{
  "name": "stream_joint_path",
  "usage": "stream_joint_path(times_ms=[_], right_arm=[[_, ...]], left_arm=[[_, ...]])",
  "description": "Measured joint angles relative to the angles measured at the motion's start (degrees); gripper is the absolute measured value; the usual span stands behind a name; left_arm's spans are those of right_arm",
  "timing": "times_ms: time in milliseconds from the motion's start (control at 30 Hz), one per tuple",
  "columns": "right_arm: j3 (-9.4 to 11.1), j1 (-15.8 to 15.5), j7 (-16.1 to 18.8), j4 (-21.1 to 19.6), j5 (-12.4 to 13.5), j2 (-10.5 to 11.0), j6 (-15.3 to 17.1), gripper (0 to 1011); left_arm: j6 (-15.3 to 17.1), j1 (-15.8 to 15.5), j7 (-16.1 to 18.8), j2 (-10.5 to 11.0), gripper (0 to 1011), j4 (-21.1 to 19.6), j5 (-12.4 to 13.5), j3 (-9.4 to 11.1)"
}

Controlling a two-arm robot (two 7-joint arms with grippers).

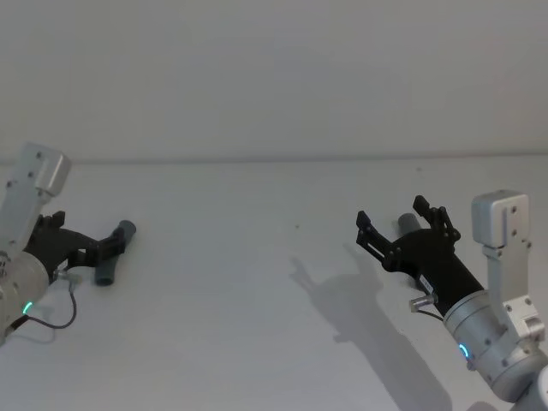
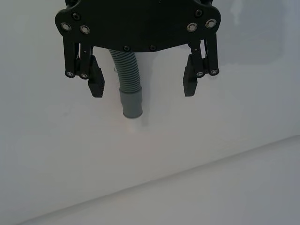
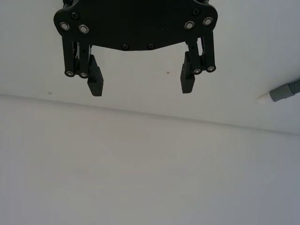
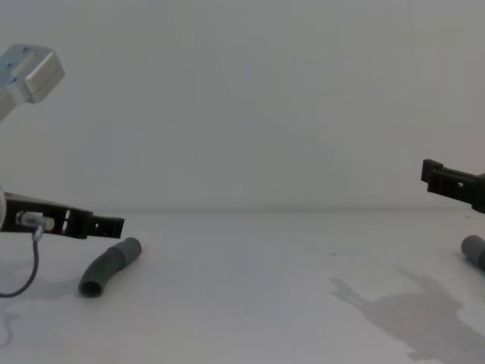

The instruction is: Use both hands to pick up one end of the pipe from the table, align the ends, and insert them.

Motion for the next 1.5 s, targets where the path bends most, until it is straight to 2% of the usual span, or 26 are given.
stream_joint_path(times_ms=[500,1100,1500], right_arm=[[0.0,0.0,0.0,0.0,0.0,0.0,0.0,1004],[0.1,0.0,0.0,0.2,0.0,-0.1,0.0,1004],[2.3,0.9,-0.1,2.0,1.5,-0.5,2.5,1004]], left_arm=[[-1.4,-0.3,-0.8,-0.1,1001,2.6,0.8,0.2],[-1.8,-0.3,-1.1,-0.1,1001,3.4,1.0,0.2],[-1.9,-0.3,-1.1,-0.1,1001,3.6,1.1,0.2]])
